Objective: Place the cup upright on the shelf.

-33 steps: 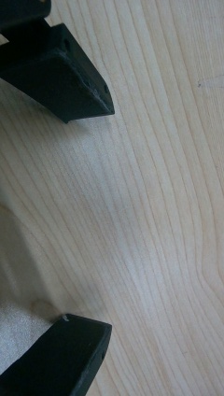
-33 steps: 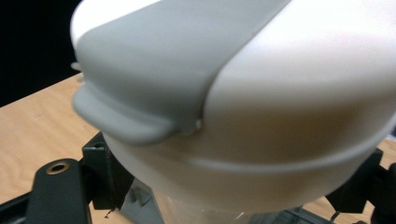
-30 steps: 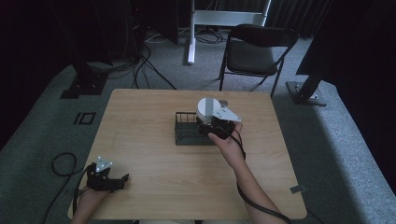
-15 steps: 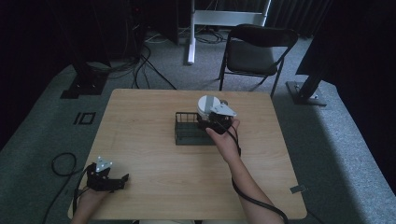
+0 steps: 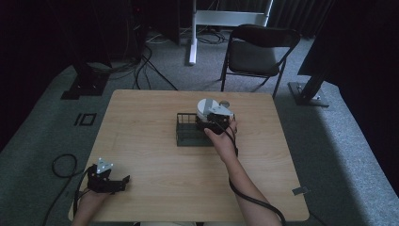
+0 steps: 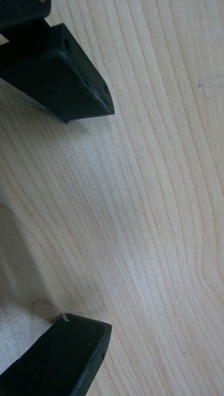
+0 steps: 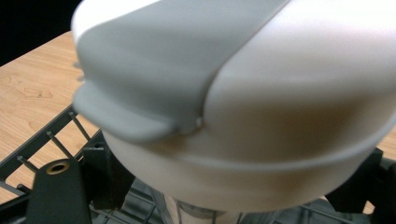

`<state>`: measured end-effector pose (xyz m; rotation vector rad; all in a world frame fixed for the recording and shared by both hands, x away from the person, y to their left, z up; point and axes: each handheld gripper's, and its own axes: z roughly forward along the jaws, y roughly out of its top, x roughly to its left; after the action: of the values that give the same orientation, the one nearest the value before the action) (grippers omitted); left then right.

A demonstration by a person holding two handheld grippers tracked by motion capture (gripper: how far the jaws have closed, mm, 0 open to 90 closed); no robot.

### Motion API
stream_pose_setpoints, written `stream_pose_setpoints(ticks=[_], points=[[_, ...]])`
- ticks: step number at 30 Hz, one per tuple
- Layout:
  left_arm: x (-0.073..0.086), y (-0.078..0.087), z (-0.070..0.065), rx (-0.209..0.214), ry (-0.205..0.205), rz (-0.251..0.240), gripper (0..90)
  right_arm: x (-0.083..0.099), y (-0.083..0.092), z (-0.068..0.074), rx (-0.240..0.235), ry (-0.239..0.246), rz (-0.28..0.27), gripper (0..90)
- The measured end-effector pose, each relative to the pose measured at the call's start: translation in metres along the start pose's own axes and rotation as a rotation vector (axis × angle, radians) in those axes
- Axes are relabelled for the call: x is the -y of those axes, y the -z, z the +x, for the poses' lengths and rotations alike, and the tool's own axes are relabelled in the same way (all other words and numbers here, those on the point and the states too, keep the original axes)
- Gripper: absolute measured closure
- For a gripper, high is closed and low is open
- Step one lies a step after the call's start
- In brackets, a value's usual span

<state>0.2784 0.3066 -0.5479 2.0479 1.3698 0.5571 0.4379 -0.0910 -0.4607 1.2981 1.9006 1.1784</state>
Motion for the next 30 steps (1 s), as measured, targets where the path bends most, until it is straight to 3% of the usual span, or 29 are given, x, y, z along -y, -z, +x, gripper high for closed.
stream_pose_setpoints(ticks=[30], points=[[0.000,0.000,0.000,0.000,0.000,0.000,0.6,0.005,-0.015,0.004,-0.041,0.069,0.106,18.4]])
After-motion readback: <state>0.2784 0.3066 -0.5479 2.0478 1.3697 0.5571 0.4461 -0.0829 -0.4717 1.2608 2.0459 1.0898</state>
